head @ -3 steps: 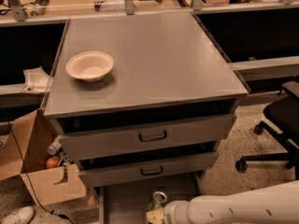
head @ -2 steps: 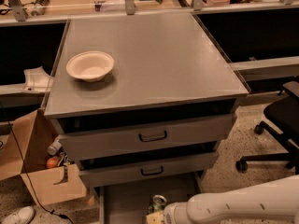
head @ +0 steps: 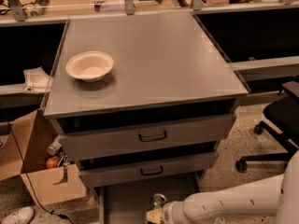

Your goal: Place green can into bottom drawer

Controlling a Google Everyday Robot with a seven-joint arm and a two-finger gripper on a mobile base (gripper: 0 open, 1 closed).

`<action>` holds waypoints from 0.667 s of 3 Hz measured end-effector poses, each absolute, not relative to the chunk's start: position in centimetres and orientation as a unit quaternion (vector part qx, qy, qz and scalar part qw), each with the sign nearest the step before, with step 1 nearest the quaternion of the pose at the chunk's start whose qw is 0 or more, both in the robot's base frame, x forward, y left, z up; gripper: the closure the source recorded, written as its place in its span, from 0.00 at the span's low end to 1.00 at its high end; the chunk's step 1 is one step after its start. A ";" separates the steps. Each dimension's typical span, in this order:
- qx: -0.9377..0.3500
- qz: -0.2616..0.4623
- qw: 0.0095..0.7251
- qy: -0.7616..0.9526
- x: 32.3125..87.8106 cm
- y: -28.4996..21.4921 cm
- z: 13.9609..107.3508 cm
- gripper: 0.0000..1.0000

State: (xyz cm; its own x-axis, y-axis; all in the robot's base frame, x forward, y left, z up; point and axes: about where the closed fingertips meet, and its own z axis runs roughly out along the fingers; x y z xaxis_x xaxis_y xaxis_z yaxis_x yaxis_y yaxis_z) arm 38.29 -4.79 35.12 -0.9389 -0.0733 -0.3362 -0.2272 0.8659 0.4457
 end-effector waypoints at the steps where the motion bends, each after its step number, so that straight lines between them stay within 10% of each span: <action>1: -0.079 0.247 0.156 0.953 38.3 -4.8 35.1 1.00; 2: -0.048 0.239 0.173 0.954 39.0 -4.8 34.6 1.00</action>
Offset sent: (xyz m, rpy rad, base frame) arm 0.0391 -0.0102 -0.0281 -0.0265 -0.1139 -0.4214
